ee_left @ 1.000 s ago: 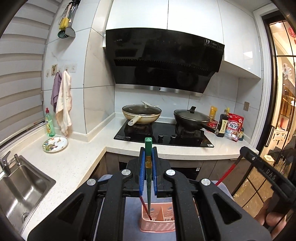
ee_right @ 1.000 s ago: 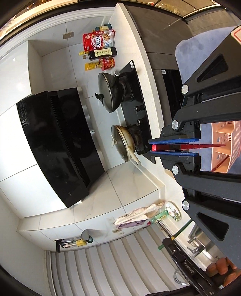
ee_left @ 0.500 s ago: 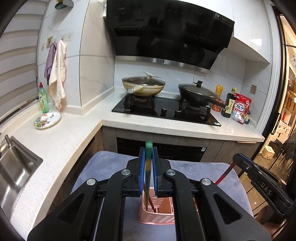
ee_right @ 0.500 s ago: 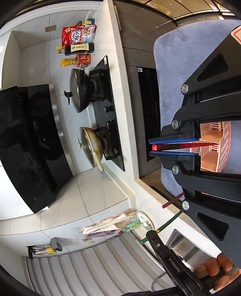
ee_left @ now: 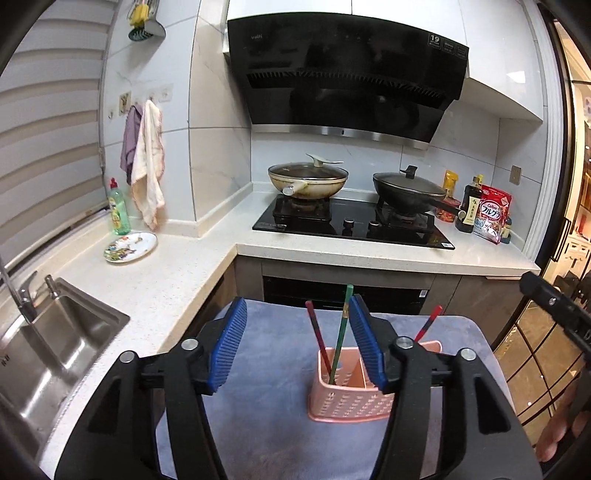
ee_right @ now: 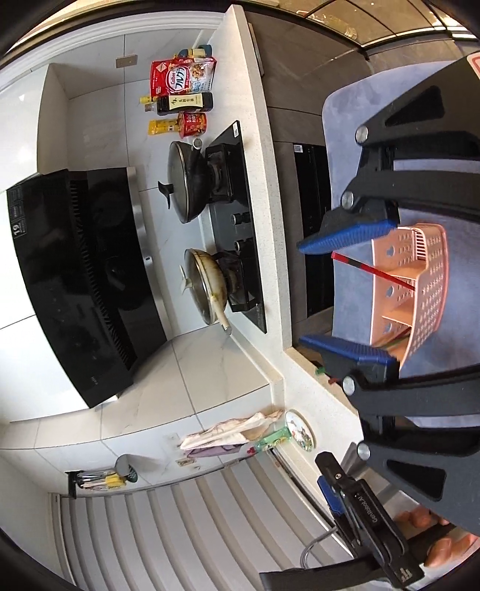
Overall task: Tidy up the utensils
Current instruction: 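Open the left tool over the holder while the right tool releases its red chopstick, then lower the left tool back to the table while the right tool grasps another green chopstick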
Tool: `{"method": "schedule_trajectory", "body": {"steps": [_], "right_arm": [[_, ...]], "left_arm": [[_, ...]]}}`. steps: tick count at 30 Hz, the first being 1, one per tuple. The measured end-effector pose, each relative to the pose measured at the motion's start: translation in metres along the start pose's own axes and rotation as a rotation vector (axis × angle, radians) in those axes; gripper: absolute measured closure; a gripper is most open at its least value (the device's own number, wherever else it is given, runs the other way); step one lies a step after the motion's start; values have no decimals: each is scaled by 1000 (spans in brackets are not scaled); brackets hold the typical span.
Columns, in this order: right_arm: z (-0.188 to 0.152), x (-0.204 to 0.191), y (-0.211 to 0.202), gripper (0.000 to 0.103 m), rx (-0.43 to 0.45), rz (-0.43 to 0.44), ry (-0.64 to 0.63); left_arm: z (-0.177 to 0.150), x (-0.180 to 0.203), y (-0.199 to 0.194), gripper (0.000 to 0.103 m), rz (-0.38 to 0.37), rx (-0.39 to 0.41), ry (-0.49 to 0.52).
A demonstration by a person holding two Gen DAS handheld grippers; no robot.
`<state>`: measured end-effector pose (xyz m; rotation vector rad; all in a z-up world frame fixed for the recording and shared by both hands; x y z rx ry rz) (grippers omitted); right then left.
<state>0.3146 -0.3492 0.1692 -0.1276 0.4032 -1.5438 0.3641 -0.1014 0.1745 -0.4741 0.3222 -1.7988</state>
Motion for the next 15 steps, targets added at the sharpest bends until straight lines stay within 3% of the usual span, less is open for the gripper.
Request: {"method": "schedule_trajectory", "body": {"steps": [5,7,15], "right_arm": [[-16,-5,-51,53,-4,-4,-29],[-30,-6,-74,51,-14,-3,-39],[-110,-10,-143,51,-99,-77,-122]], "left_arm": [[-19,-7,-43,42,0,-14,14],[-31,-10,-58,36,8,-20,31],[-102,-33,-113,35,79,-36,94]]}}
Point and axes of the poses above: each gripper's, at about its wrist camera, not at the fingertips, and y roughly the way its jaws point, x to its right, z to its top, the point moved 3 cm from there along y, roughly the way its jaws point, and after that the axes turned 8 degrees about -y, right-handed, at the moved point
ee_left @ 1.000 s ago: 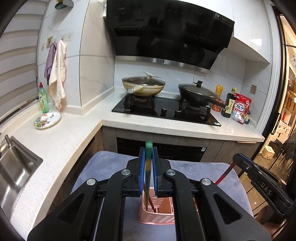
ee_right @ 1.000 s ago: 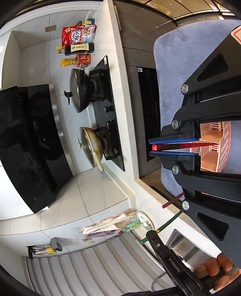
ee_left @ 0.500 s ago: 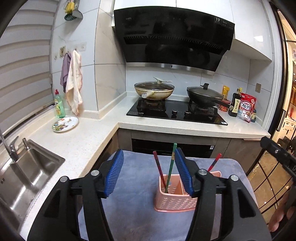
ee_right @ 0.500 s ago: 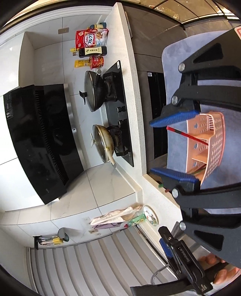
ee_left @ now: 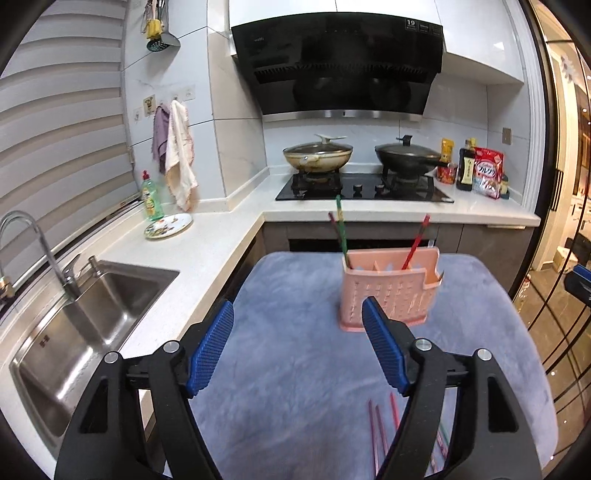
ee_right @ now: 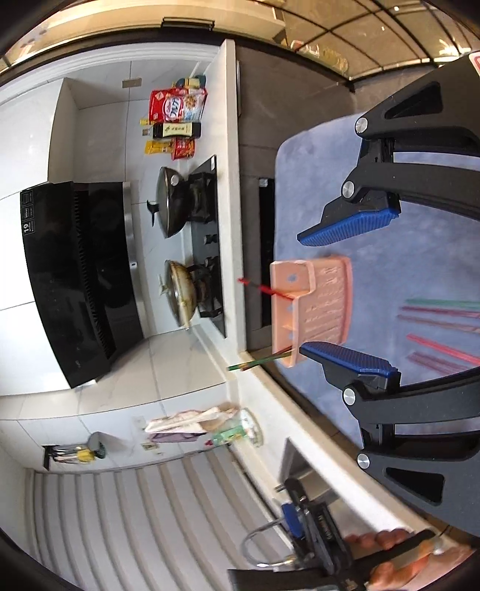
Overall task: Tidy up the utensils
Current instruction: 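Lower the left tool back to the table while the right tool grasps another green chopstick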
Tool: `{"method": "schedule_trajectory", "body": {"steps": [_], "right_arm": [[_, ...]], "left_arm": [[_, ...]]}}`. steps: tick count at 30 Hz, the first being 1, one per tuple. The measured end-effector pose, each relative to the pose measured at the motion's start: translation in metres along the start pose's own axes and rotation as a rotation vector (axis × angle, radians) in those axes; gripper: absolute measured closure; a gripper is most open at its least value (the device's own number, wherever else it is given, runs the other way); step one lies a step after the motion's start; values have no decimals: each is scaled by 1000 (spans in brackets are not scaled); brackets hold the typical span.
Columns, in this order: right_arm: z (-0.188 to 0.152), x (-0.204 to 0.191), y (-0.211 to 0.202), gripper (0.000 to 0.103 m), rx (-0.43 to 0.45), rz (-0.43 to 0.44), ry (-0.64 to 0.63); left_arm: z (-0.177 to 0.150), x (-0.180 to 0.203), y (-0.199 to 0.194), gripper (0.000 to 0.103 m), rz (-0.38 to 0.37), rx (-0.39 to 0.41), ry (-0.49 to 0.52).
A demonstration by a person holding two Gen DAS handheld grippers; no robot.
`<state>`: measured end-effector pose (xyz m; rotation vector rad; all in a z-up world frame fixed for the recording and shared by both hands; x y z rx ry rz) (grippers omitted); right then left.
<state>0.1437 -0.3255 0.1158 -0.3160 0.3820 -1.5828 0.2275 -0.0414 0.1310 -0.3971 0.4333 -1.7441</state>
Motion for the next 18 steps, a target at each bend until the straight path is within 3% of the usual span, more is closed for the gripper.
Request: {"method": "schedule_trajectory", "body": {"steps": [8,14,16,18], "right_arm": [[-97,-26,-21,51,-137,-8,-57],[-169,-43,-12,53,-272,16,-43],[-184,-45,-9,57,-301,15,-34],[-198,-47,-5,69,-332,20,-21]], "left_arm": [[-84,-18,-17,35,-14,-138,-46],[-142,-28,-18,35,-30,-247,-122],[-155,-28,-19,35,-28,-267,-128],[-166,-26,-20,35,-18,-276,-121]]}}
Point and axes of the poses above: each gripper's, at about its wrist camera, not at the fingertips, and y roughly the way its jaws point, x to its right, z to its top, the point moved 3 cm from there along y, roughly the way its jaws point, and after that the axes turned 8 degrees about -y, right-handed, at the moved point
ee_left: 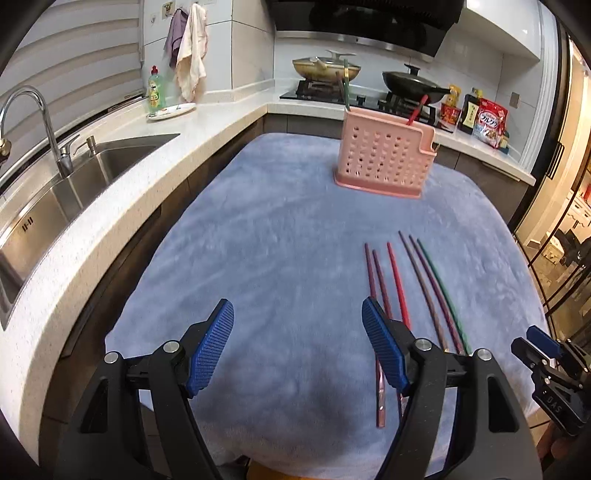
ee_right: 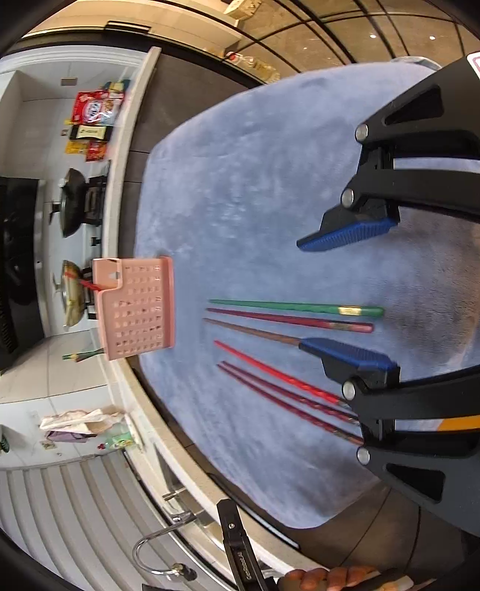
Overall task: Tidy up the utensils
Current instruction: 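Lower the left tool back to the table while the right tool grasps another green chopstick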
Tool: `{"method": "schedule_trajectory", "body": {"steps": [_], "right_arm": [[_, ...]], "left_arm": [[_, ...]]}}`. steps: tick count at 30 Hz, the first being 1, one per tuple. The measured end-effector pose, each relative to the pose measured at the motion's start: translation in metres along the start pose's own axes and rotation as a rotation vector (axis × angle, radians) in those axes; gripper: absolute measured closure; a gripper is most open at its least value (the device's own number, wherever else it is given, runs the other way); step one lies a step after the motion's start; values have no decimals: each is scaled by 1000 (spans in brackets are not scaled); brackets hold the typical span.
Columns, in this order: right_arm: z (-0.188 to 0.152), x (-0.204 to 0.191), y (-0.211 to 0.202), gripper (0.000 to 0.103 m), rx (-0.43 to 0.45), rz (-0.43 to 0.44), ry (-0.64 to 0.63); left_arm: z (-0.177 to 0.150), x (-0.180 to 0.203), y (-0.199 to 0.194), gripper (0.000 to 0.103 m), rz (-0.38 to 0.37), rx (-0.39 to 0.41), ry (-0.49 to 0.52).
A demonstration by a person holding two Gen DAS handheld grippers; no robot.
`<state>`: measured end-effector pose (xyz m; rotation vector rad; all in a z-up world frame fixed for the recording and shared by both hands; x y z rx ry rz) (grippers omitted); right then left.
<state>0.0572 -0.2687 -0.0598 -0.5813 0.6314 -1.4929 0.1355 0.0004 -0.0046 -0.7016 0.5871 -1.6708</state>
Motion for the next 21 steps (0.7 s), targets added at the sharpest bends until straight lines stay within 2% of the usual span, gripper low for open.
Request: {"method": "schedule_trajectory", "body": {"steps": [6,11,16,18,21], "right_arm": [[-16,-4,20,83,-57,0,-3],[-23,-11,28,84,-87,27,13],[-28,-19,34,85,-112,17,-11],[-31,-20,39,91,-132,19,-14],[-36,-19,42,95,-151,8,-14]], "left_arm": [[-25,6,5,35,-6,-31,15],[-34,12,7,35,-10,-47,35],[-38,13,10,35,-25,-72,35],[-42,13,11,35,-29,-81,40],[-50,15,15,35,-38,-108,43]]}}
Point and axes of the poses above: each gripper's, at about its wrist camera, not at the fingertips, and y roughly the way its jaws point, x to its right, z to its top, the point moved 3 cm from there along y, roughly the way its jaws point, and after that the axes turned 8 degrees about -y, right-handed, at the moved point
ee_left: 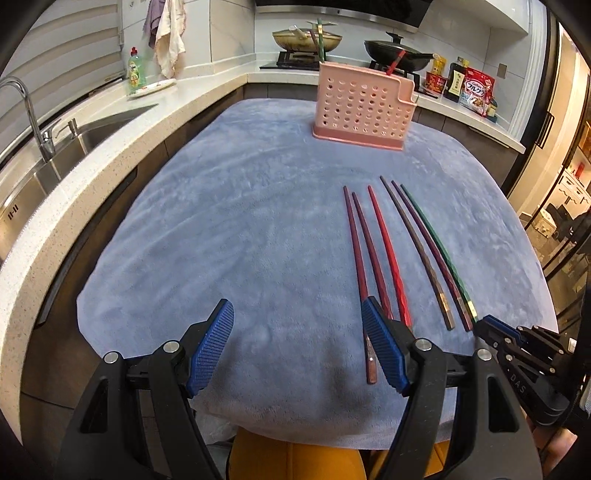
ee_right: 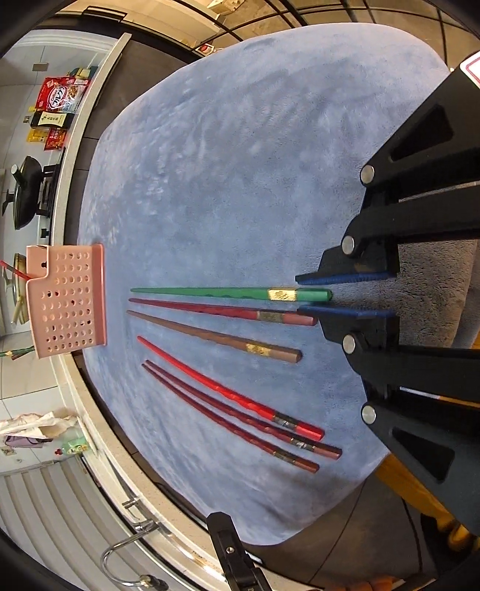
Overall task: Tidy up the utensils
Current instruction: 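Lower the left tool back to the table while the right tool grasps another green chopstick, then close the left tool on a dark red chopstick while the right tool holds the green one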
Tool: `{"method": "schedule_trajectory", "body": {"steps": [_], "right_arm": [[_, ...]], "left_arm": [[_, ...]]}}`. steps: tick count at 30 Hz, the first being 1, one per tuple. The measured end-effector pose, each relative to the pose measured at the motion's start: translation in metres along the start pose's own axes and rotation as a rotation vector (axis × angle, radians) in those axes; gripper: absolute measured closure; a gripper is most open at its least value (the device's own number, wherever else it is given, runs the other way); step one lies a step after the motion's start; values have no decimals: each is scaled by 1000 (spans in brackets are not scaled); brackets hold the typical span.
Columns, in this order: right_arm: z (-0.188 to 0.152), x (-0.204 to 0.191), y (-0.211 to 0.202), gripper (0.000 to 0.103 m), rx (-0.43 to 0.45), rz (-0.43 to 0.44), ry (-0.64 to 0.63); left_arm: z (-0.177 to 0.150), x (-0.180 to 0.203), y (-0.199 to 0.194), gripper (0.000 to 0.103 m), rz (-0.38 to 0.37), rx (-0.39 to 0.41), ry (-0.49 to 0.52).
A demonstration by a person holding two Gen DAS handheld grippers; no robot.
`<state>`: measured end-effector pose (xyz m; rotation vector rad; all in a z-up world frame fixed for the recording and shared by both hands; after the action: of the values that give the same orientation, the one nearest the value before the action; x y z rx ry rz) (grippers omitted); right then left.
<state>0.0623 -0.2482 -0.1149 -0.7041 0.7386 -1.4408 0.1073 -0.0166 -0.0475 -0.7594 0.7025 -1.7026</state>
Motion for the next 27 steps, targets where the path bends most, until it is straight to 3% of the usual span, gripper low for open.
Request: {"method": "schedule_trajectory", "body": {"steps": [19,27], "right_arm": [[-3,9,3,96,-21,21,42],[-2,8,5,96,-28,23,51]], "left_arm": [[-39,25,31,35,-17,-117,93],[-43,26,45,45,-31,-153,89]]}}
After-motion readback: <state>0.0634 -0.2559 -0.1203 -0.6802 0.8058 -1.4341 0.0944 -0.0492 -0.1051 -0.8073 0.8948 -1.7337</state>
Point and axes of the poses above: each gripper's, at about its wrist camera, not at the fingertips, and y roughly the way its jaws point, x to its right, z to its top, the point moved 3 cm from there along y, roughly the way its jaws point, and after that the axes turned 8 degrees about -y, right-handed, at the moved point
